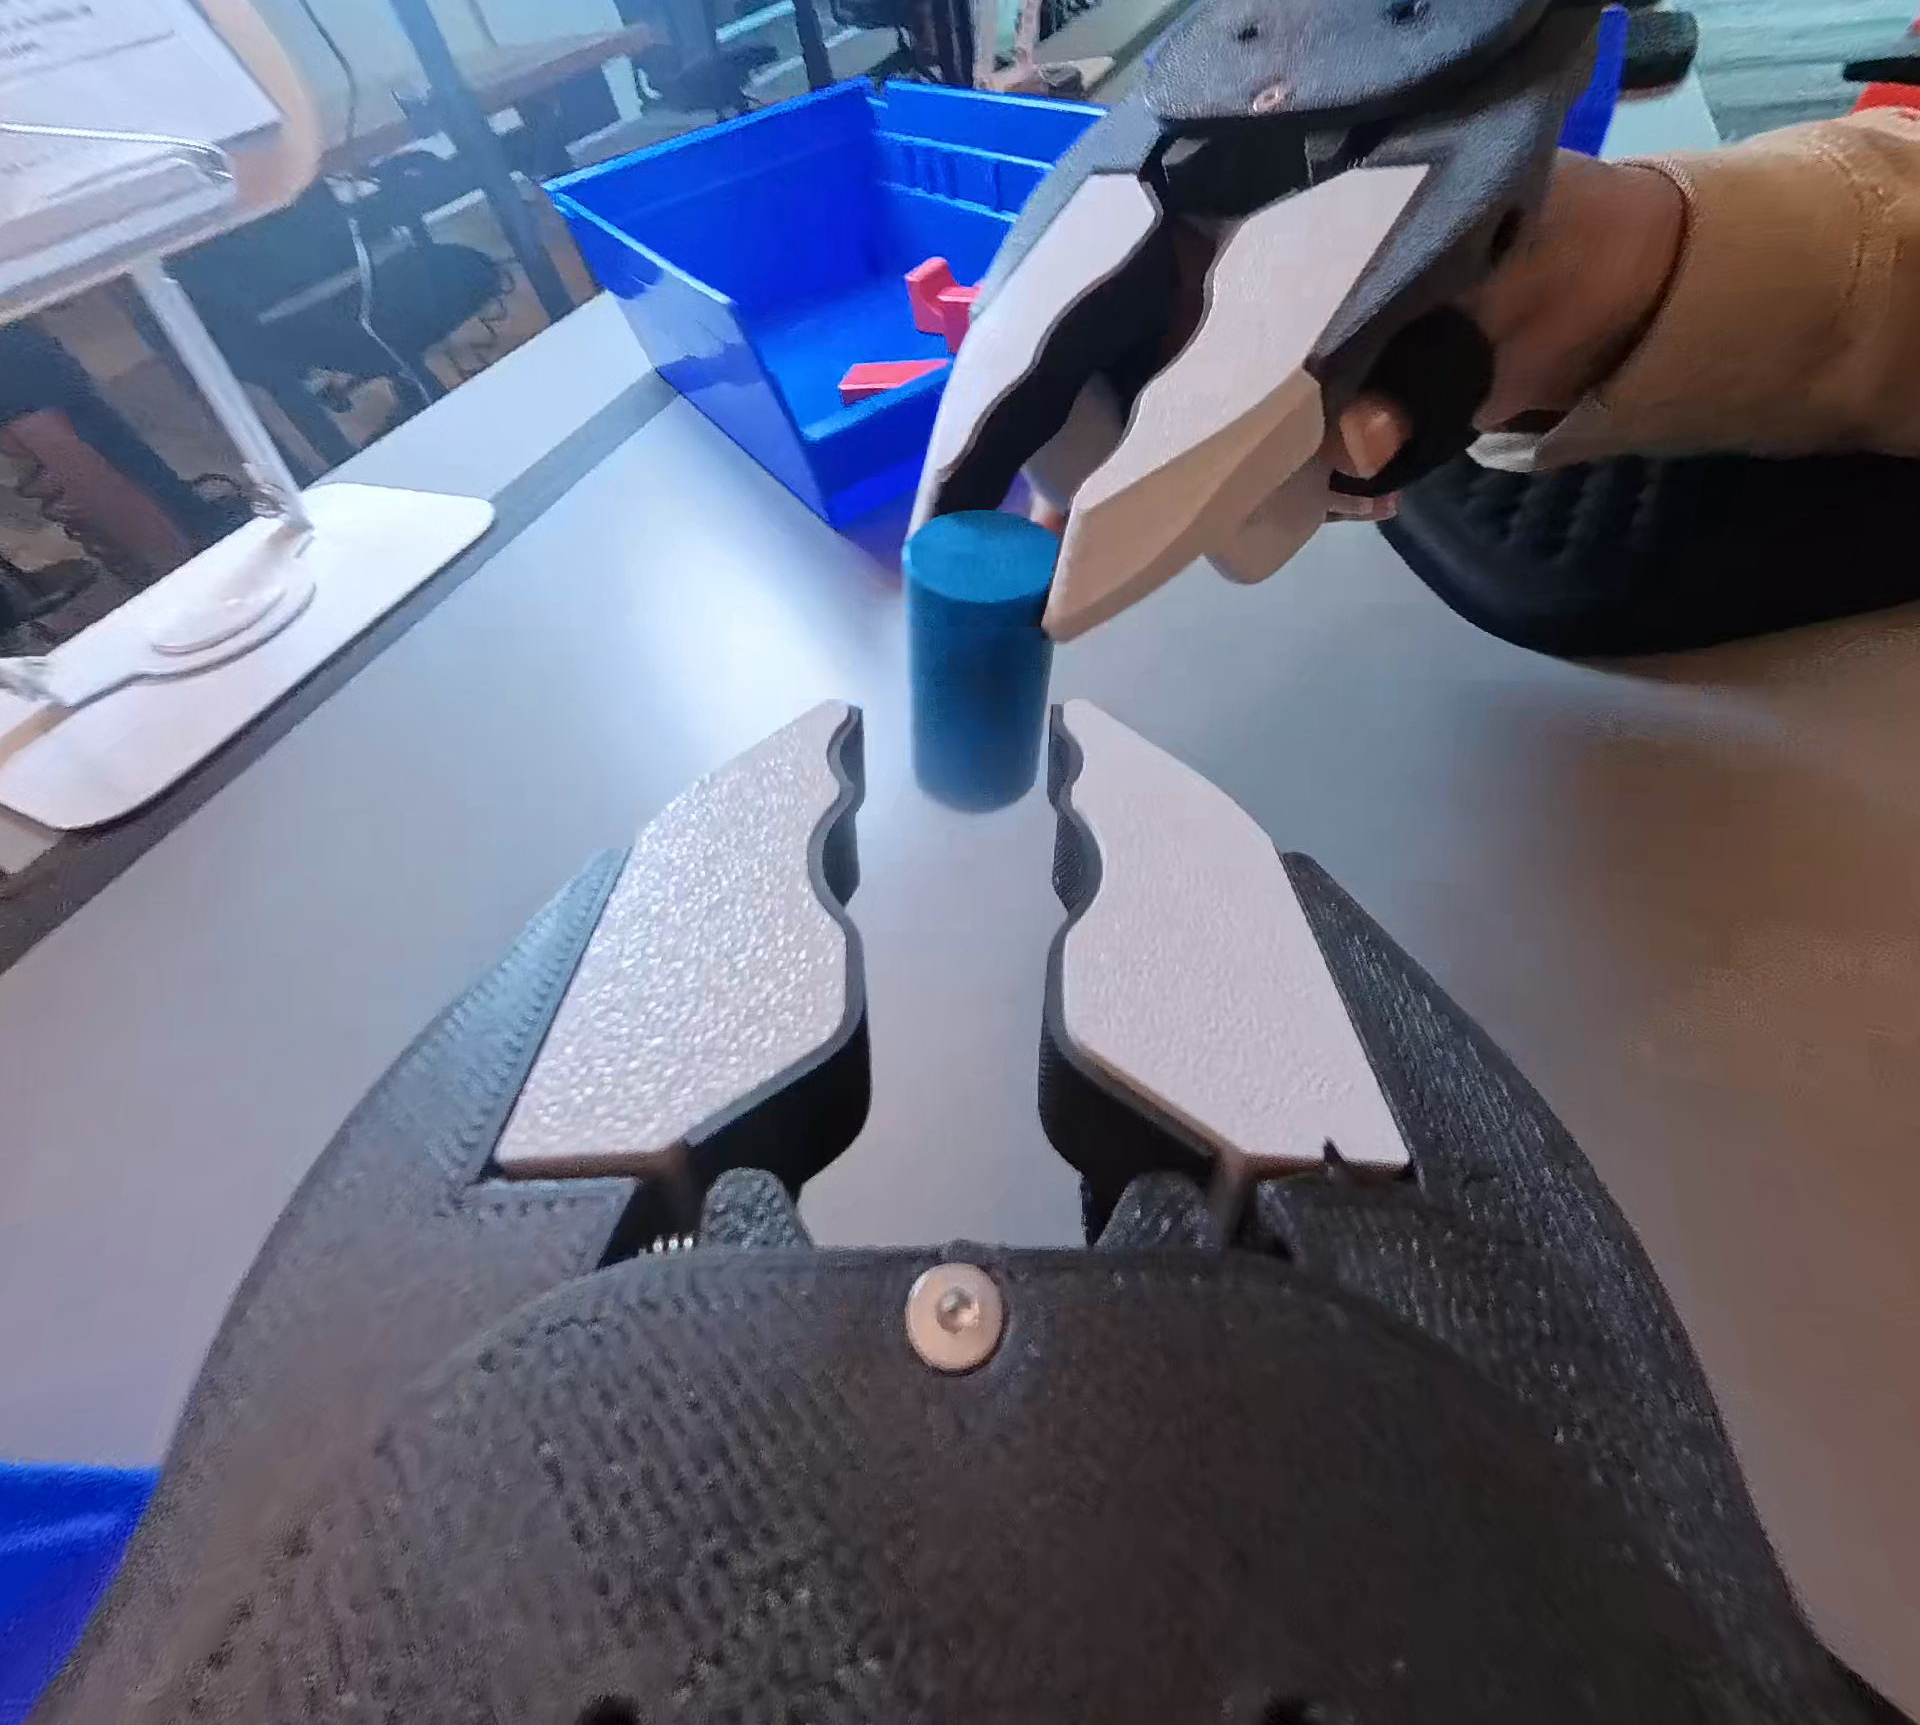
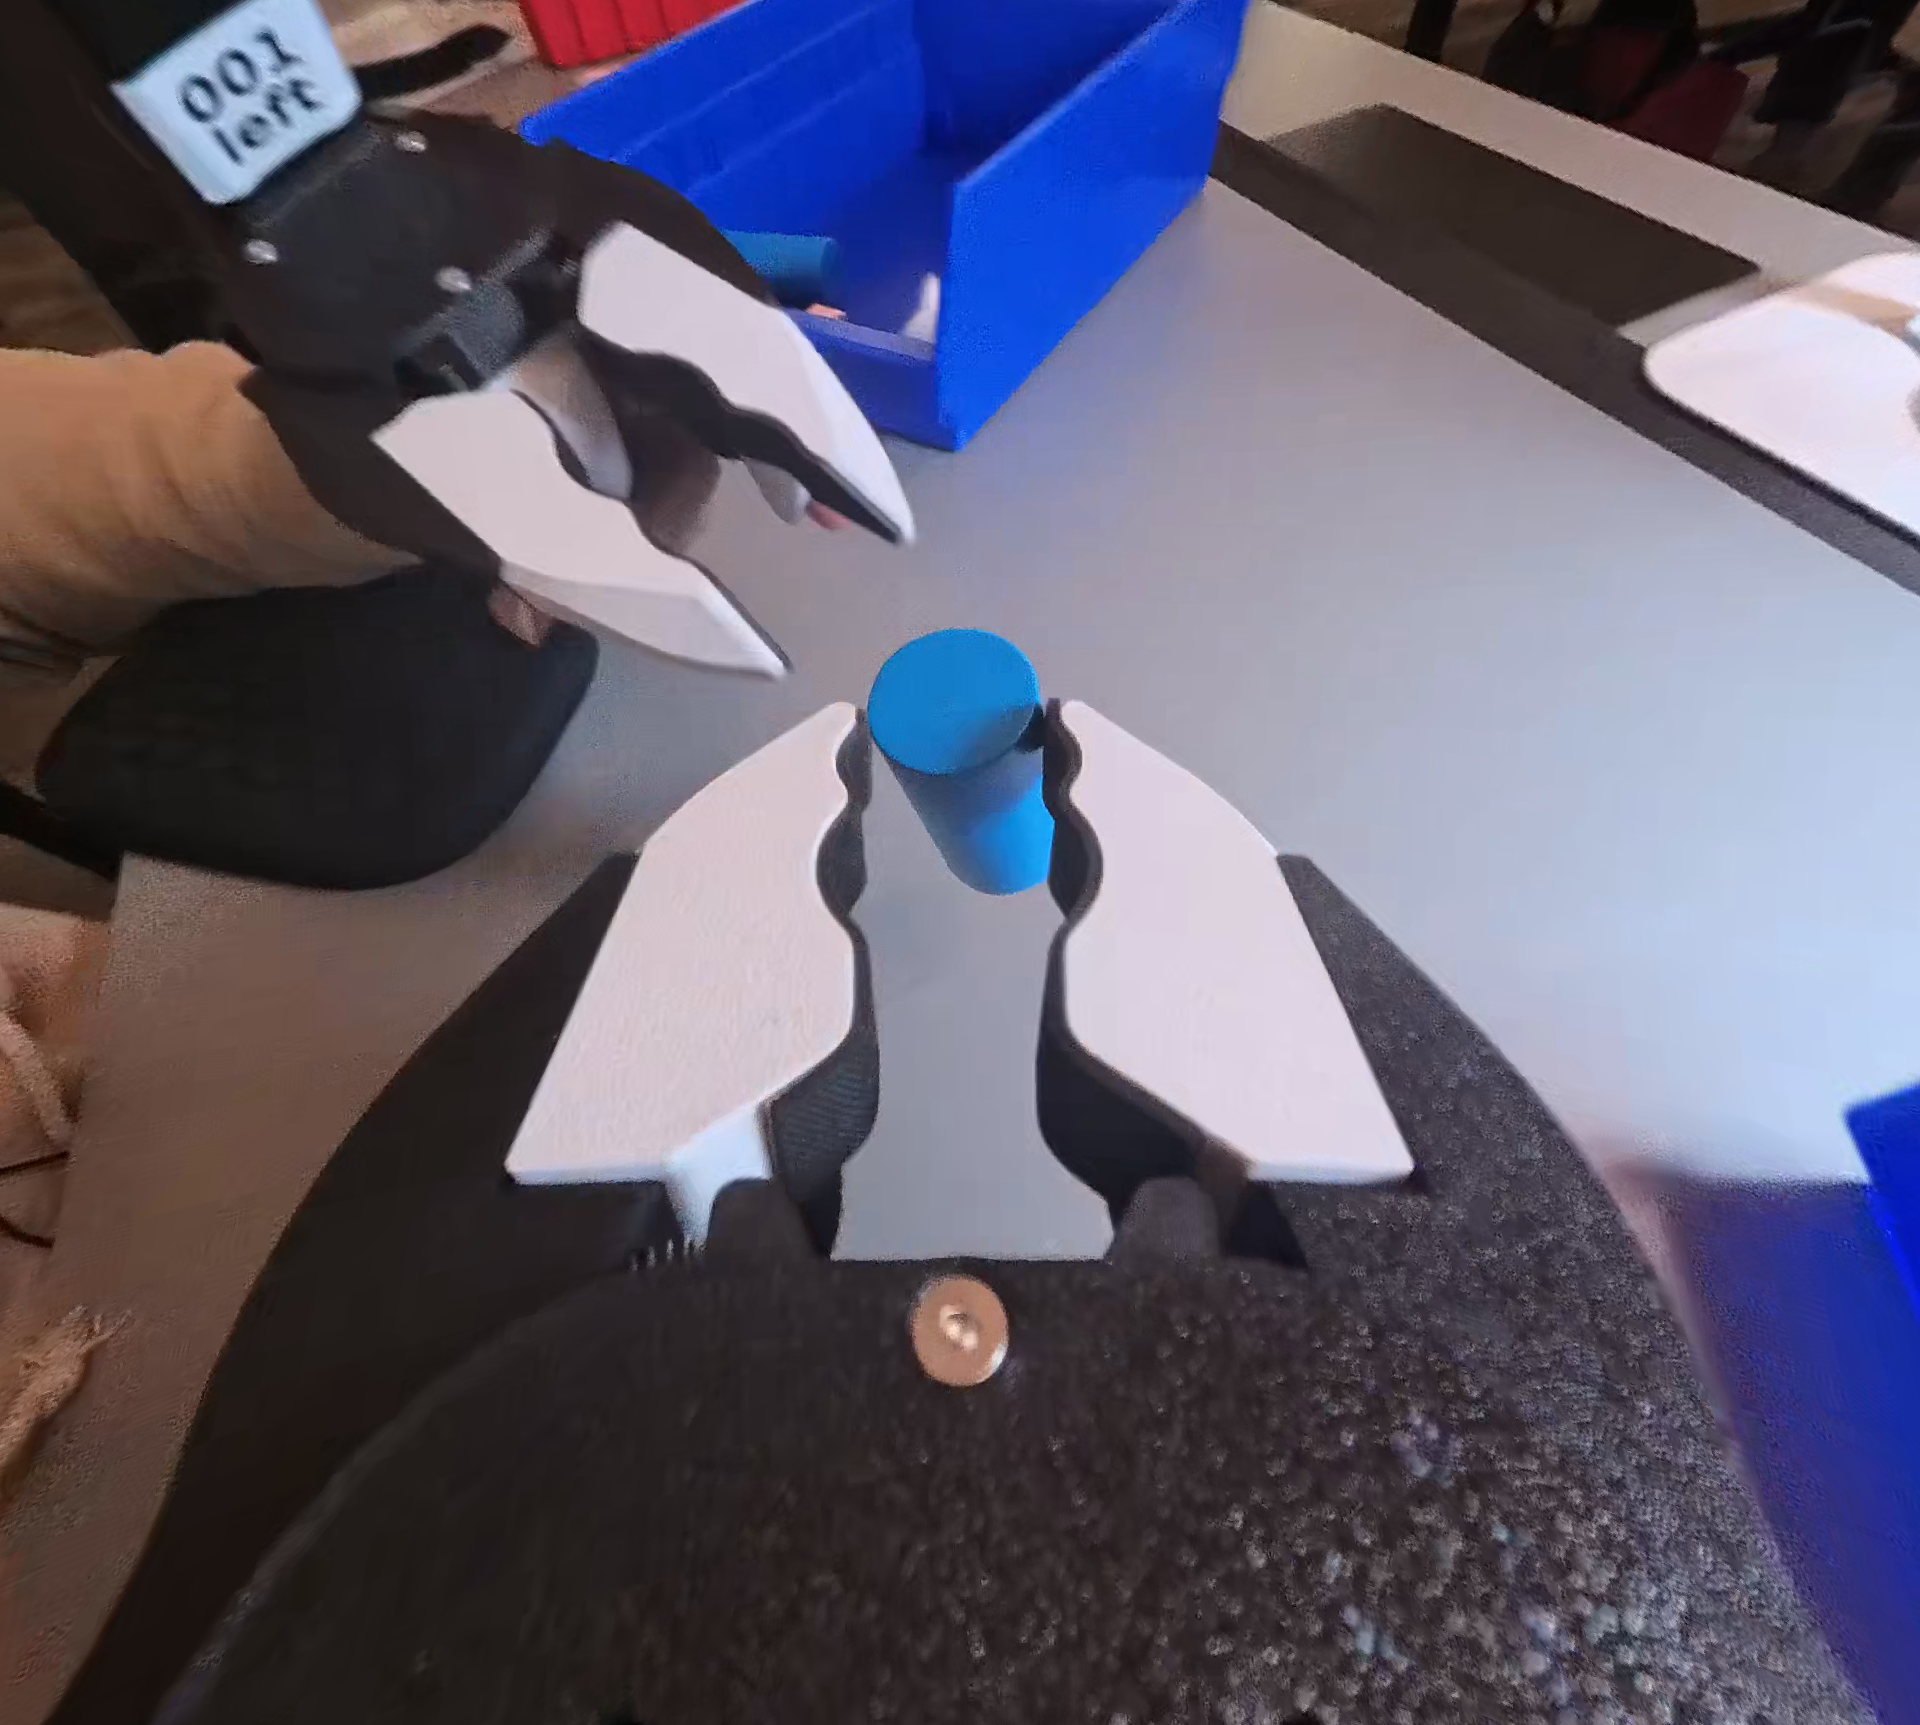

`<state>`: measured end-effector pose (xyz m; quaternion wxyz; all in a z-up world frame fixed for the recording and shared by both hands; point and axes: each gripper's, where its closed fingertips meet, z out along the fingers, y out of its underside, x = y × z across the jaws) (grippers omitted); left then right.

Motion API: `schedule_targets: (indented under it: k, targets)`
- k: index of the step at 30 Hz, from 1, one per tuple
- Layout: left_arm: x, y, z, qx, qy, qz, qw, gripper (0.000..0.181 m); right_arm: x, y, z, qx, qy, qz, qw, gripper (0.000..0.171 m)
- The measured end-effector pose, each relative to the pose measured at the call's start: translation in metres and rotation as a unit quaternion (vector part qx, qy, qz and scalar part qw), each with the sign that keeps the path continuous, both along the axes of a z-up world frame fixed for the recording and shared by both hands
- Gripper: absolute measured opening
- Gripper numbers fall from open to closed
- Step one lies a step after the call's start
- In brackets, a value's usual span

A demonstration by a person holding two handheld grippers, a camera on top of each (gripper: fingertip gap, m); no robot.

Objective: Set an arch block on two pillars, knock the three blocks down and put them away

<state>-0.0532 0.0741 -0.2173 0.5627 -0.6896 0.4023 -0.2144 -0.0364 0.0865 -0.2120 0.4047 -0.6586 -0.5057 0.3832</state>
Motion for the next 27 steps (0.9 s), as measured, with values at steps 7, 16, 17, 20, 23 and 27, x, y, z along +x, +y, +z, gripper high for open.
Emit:
schedule_targets:
  k: [7,16,17,20,23,27]
  targets:
    - [-0.083,0.031,0.036,0.072,0.011,0.122,0.990,0.032,0.041,0.051,-0.041,-0.060,-0.047,-0.078,0.994,0.032]
    - [-0.230,0.029,0.058,-0.031,0.126,0.260,0.957,0.037,0.050,0.062,-0.046,-0.033,-0.047,-0.086,0.995,0.044]
    - [-0.245,0.025,0.052,-0.062,0.151,0.264,0.951,0.038,0.051,0.062,-0.042,-0.030,-0.040,-0.085,0.995,0.045]
    - [-0.285,0.006,0.017,-0.196,0.246,0.254,0.915,0.041,0.055,0.060,-0.029,-0.022,-0.017,-0.083,0.996,0.045]
    - [-0.321,0.010,-0.005,-0.252,0.317,0.271,0.873,0.045,0.057,0.058,-0.026,-0.020,-0.010,-0.082,0.996,0.045]
    - [-0.334,-0.003,-0.048,-0.376,0.394,0.207,0.813,0.052,0.055,0.054,-0.030,-0.018,-0.018,-0.076,0.997,0.045]
